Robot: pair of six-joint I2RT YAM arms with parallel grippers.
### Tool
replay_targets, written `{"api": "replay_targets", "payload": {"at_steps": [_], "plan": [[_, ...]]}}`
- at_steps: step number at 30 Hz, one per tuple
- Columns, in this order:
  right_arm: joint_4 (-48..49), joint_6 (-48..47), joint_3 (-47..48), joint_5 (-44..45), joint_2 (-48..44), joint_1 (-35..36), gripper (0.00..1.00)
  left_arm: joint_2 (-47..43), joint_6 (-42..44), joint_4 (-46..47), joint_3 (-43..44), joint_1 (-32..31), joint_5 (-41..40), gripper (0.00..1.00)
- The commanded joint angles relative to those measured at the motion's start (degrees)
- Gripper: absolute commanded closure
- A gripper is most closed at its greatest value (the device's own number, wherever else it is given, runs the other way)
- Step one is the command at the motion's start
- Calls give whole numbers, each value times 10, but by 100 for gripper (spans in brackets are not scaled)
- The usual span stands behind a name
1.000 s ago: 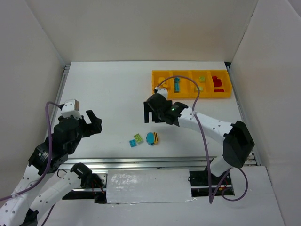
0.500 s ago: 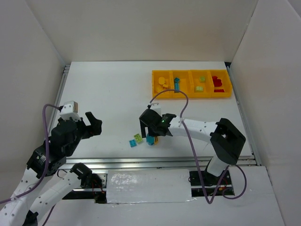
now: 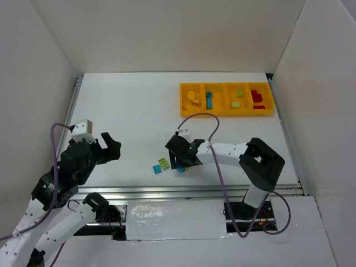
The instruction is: Sort the legos into containers by color
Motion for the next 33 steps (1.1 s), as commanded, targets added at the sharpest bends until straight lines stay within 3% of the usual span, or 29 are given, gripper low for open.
{"api": "replay_targets", "payload": {"at_steps": [1, 3, 9, 10, 11, 15, 17, 20, 28, 33], "plan": [[27, 1, -9, -15, -5, 10, 20, -1, 5, 28, -2, -2, 5, 0], [25, 4, -14, -11, -6, 14, 23, -3, 5, 27, -2, -2, 5, 1], [25, -6, -28, 7, -35, 20, 56, 1, 7, 33, -3, -2, 17, 1], [29, -24, -30, 8, -52, 23, 73, 3, 7, 36, -4, -2, 24, 1], [32, -31, -34, 13, -63, 24, 99, 6, 2, 38, -5, -2, 33, 1], [68, -98, -53, 41, -135, 51, 100, 30, -48, 89, -31, -2, 126, 0], [102, -180, -74, 26, -197, 75, 100, 45, -87, 144, -53, -2, 203, 0], [132, -229, -95, -7, -279, 109, 100, 61, -147, 215, -79, -2, 280, 0], [138, -249, -101, -27, -379, 130, 100, 86, -284, 454, -172, -6, 469, 0], [142, -252, -98, -22, -409, 139, 100, 118, -305, 527, -190, -41, 502, 1]]}}
